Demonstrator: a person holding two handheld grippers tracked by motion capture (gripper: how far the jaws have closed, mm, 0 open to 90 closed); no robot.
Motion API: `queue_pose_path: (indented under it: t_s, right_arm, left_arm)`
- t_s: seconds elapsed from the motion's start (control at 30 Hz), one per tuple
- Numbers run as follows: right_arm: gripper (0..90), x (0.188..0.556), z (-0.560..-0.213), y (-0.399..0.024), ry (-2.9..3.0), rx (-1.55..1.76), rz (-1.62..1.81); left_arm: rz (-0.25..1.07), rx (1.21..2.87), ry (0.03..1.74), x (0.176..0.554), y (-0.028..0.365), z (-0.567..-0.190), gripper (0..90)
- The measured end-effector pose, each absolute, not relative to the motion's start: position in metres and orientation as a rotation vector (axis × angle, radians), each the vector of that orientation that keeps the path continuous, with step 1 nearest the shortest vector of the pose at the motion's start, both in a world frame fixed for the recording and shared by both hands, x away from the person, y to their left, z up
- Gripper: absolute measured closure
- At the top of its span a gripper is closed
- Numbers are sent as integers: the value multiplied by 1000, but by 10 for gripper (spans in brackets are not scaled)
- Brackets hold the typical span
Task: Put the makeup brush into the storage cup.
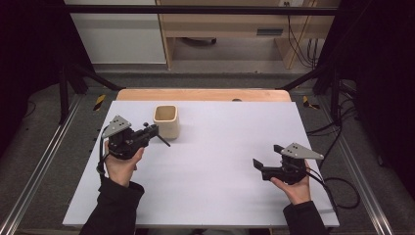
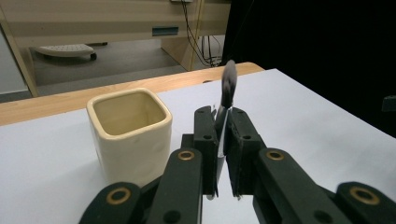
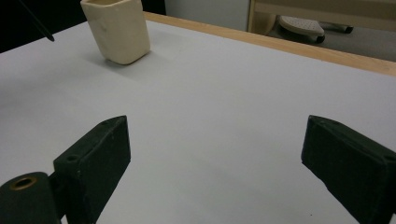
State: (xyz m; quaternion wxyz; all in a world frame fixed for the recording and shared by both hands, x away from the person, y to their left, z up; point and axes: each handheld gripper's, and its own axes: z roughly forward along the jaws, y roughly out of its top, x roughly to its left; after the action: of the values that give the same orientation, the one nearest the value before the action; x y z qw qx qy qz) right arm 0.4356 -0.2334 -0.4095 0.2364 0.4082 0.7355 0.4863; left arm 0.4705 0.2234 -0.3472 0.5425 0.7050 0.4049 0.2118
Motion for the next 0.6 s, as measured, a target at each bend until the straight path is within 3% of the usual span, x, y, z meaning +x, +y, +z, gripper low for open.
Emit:
queue_pose_path:
  t_s: [0.6]
  right_arm:
    - [81,435,-409,-242,1995,1136,1343]
  left_arm:
    - [545,1696,936,482,215,-324,836]
